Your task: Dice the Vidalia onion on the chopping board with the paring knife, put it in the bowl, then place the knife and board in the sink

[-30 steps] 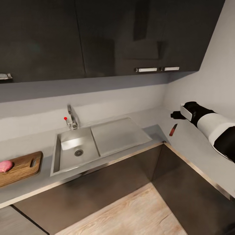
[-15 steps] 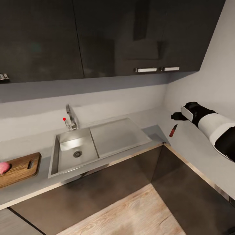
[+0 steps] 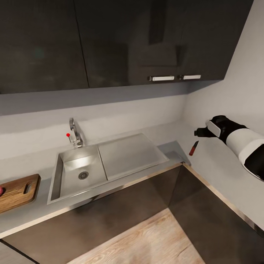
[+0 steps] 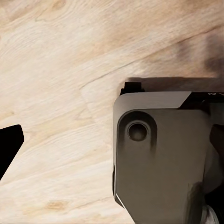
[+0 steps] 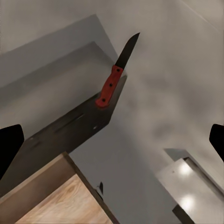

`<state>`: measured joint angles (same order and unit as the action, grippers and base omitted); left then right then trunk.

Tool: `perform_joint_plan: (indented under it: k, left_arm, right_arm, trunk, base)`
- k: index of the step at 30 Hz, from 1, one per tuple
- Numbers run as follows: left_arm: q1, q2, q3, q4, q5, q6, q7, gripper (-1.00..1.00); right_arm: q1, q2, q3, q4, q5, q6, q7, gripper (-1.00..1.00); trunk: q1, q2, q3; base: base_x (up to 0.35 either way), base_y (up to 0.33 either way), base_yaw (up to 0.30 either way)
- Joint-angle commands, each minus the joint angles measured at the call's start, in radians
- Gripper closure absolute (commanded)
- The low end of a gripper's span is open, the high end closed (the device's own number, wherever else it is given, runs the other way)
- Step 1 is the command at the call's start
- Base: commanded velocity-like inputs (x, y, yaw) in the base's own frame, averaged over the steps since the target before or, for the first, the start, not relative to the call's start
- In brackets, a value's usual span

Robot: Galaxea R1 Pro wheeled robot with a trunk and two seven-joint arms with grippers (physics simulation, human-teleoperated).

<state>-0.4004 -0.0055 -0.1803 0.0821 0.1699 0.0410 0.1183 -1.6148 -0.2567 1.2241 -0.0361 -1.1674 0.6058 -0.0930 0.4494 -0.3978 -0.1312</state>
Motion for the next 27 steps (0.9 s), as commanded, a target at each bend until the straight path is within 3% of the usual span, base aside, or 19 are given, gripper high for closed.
perform_joint_plan:
  k: [1, 27]
  left_arm:
    - [-0.001, -0.001, -0.008, 0.002, 0.01, 0.002, 0.001, -1.0]
    - [-0.001, -0.001, -0.008, 0.002, 0.01, 0.002, 0.001, -1.0]
  right_arm:
    - [-0.001, -0.002, 0.005, -0.004, -0.011, 0.005, -0.009, -1.0]
    - [0.014, -0.002, 0.005, -0.004, -0.012, 0.005, -0.002, -1.0]
  trunk:
    - [0.001, -0.002, -0.003]
    - [0.001, -0.002, -0.041]
  base:
    - [0.006, -0.005, 0.0]
    - [0.084, -0.073, 0.0]
